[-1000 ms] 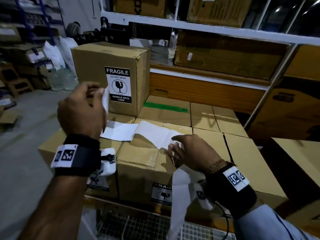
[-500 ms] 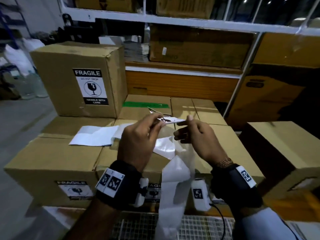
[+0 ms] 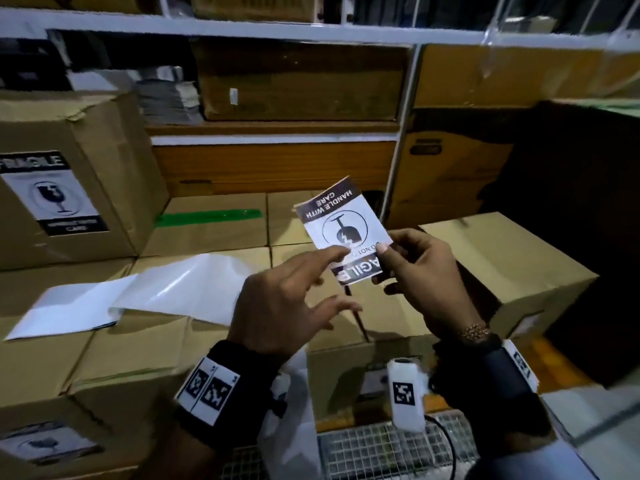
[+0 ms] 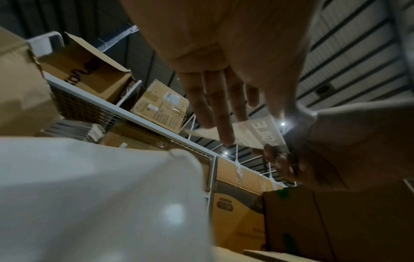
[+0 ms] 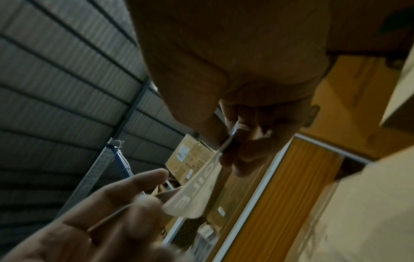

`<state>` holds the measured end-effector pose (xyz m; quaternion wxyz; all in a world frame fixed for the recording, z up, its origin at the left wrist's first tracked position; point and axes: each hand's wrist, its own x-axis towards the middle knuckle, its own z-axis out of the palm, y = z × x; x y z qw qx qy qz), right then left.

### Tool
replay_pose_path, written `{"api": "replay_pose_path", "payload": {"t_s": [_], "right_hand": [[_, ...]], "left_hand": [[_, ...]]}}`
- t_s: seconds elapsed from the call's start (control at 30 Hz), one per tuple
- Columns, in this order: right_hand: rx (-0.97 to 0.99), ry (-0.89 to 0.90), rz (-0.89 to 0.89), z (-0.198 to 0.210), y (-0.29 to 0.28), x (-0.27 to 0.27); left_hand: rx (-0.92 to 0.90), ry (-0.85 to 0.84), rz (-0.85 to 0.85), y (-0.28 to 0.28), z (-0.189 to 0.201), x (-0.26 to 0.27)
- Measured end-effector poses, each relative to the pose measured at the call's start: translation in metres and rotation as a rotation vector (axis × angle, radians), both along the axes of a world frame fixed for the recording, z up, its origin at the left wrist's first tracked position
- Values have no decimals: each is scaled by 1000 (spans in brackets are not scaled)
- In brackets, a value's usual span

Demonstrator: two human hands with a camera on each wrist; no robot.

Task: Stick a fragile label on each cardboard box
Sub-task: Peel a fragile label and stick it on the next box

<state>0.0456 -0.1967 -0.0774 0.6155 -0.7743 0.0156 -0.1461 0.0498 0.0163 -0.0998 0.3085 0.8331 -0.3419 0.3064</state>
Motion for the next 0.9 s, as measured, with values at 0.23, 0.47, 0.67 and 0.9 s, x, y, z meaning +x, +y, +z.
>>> {"api": "replay_pose_path", "payload": {"t_s": [0.23,0.47,0.67,0.9], "right_hand": [[-548,-56,70,18,-118,-1],[-651,-49,129,27,-234,0],[-530,-93,17,27,-306,7],[-300,81,-85,6,-347,26]], "left_hand": [[-99,-52,174,-105,32,16],[35,247,84,-229,31,45],[-274,408,66,-308,29,52],[-815,647,-53,-365,31,69]]}}
